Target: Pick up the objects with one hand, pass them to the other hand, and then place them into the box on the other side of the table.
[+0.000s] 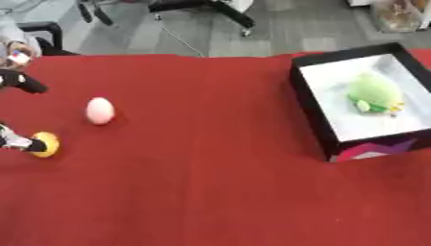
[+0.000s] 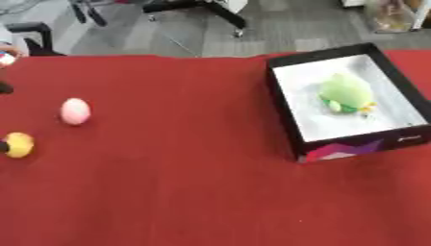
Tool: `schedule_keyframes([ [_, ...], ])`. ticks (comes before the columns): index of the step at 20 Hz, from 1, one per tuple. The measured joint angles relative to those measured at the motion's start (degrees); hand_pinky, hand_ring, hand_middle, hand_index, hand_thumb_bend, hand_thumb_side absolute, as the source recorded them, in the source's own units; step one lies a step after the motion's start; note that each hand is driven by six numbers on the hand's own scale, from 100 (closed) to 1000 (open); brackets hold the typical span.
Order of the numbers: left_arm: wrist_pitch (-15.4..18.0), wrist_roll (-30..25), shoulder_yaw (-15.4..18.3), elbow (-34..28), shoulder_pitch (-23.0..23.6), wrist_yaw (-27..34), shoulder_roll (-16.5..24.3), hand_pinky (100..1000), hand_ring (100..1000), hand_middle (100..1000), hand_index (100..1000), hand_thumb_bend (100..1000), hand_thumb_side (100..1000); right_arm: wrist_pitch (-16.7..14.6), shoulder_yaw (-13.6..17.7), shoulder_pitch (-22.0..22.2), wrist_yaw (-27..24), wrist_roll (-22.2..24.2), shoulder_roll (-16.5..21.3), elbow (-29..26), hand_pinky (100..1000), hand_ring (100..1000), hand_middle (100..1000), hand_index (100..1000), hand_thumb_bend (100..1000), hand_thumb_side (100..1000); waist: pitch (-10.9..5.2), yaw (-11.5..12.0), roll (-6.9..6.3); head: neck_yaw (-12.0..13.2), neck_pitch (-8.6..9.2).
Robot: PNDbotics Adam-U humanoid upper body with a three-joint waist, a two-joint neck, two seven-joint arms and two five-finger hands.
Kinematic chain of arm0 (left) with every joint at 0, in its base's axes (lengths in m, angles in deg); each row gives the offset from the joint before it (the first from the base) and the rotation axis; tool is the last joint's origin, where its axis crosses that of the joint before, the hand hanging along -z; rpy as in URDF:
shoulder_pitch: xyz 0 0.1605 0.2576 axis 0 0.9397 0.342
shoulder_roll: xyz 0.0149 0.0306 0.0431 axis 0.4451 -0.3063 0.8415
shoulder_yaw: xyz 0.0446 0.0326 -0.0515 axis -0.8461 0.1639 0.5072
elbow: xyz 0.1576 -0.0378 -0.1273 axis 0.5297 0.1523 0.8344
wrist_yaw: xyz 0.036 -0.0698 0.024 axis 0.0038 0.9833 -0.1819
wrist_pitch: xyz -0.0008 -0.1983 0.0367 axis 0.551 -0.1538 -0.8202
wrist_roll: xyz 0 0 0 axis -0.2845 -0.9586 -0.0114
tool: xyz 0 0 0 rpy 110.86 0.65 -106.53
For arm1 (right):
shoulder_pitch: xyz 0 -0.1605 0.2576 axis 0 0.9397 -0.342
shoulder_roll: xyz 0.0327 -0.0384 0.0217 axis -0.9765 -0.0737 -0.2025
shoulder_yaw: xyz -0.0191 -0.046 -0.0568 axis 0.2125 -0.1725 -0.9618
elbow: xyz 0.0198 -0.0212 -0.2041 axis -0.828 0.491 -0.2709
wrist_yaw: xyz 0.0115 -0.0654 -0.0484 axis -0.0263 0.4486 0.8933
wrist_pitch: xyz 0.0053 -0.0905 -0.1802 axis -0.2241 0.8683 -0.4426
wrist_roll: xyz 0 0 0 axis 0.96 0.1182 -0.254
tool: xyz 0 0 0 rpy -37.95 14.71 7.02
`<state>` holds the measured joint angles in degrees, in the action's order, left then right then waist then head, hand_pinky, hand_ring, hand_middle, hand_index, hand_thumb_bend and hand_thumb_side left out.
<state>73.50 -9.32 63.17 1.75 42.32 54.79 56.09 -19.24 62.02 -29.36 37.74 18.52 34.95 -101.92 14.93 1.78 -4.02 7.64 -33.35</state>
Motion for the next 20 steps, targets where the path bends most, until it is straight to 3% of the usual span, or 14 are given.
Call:
schedule_keyframes([
  [6,-0.55,0.83,-0.06,0.79,-1.10,-3.59,-0.04,965,862,779,825,826,182,0.08,0.02,0.00,0.00,-0.11,0.00,0.00,908,999,986,904,523,198,0.00,-0.11,0.12,0.85,0.74],
  [10,-0.41,1.00,-0.75,1.91,-1.68,-7.38,-0.23,946,865,784,778,833,169,0.12,0.02,-0.02,0.01,-0.14,0.00,0.00,907,998,985,902,519,199,0.00,-0.22,0.12,0.94,0.76],
  [20,0.01,1.61,-1.79,5.14,-2.68,-14.75,-1.67,917,867,791,748,789,163,0.13,-0.01,-0.05,0.50,0.17,-0.01,-0.41,907,992,981,897,529,195,0.15,-0.53,0.12,0.72,0.76],
])
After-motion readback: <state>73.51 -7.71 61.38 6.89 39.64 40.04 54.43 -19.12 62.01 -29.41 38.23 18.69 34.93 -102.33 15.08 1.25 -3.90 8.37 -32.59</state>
